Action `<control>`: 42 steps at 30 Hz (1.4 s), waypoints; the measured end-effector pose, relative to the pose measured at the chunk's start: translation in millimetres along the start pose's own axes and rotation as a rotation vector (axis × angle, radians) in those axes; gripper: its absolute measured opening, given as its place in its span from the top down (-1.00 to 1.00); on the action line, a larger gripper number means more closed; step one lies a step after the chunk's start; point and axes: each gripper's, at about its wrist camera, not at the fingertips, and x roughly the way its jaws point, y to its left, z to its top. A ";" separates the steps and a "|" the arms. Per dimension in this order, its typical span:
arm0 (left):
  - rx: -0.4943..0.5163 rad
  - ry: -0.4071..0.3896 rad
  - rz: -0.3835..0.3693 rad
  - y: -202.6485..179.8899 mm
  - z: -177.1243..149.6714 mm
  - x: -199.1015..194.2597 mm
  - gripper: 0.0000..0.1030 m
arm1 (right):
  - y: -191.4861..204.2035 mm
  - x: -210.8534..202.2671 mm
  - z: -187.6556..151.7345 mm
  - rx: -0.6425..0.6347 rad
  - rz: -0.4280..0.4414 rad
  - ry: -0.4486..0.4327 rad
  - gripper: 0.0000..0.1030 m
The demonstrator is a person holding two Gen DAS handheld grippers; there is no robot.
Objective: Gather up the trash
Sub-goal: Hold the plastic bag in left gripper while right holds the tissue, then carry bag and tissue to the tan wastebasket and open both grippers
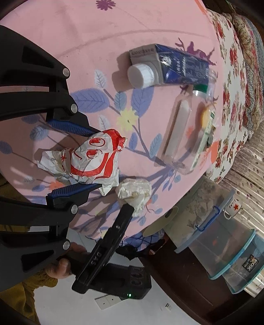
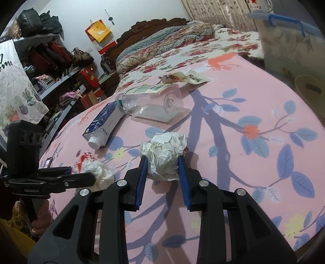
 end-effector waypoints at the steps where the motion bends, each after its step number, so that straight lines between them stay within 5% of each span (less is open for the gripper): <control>1: 0.002 0.000 -0.001 -0.9 1.0 0.0 0.19 | -2.6 -0.3 -0.1 0.008 -0.001 -0.002 0.36; 18: 0.003 0.032 -0.008 -7.0 6.1 11.1 0.19 | -23.1 -3.9 1.5 0.064 0.008 -0.024 0.36; 26: 0.036 0.046 -0.045 -23.4 33.4 18.3 0.19 | -40.3 -21.6 3.1 0.095 -0.006 -0.080 0.36; 36: 0.220 0.123 -0.117 -114.3 114.0 70.0 0.19 | -136.1 -90.8 19.5 0.246 -0.116 -0.278 0.36; 42: 0.333 0.173 -0.185 -206.5 195.4 157.8 0.17 | -228.2 -134.1 50.1 0.345 -0.239 -0.377 0.36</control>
